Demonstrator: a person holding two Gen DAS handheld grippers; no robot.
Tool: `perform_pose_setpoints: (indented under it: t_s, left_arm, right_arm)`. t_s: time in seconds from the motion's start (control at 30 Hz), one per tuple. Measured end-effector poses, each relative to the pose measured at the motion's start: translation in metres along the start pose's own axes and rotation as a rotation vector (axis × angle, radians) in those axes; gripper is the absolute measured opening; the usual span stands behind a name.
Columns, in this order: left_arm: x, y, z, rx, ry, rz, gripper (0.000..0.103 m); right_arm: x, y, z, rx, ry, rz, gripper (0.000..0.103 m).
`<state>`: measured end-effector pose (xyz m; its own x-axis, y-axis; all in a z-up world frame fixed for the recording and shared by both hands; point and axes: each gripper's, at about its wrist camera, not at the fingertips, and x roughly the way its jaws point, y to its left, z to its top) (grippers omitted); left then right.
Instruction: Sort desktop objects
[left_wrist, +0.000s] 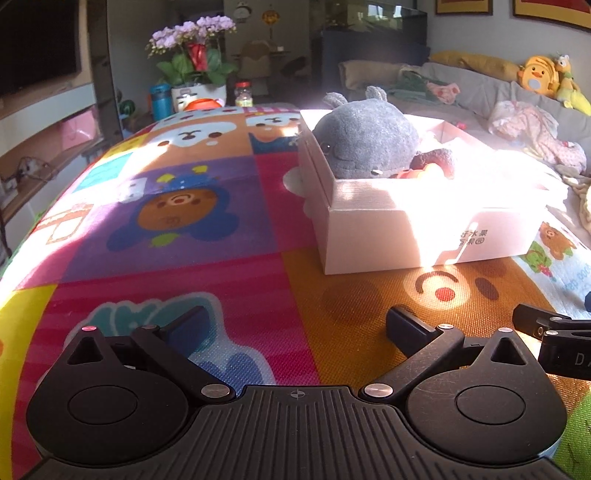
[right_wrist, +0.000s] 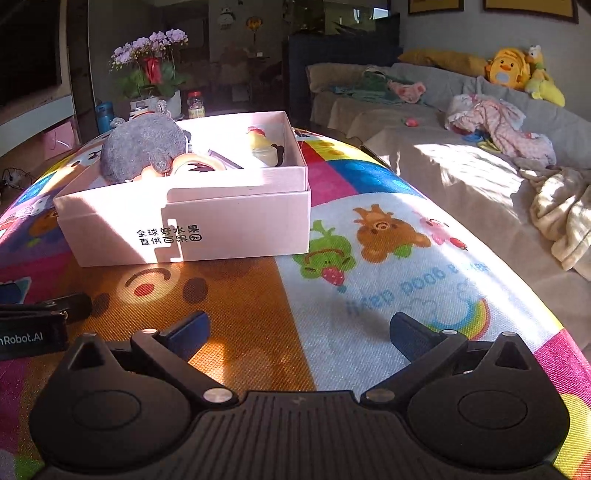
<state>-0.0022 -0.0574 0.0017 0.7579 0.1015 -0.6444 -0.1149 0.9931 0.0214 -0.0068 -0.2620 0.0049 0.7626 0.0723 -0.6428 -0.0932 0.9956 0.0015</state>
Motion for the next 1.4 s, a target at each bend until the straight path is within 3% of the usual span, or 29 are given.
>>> perform_pose_setpoints:
  t_s: [1.4]
  left_arm:
    - [0.0001,0.0004,0.0002,-0.003,0.0,-0.002,0.103]
  right_arm:
    - [-0.0004,0.002,-0.0019,0.008,0.001,0.002,0.103]
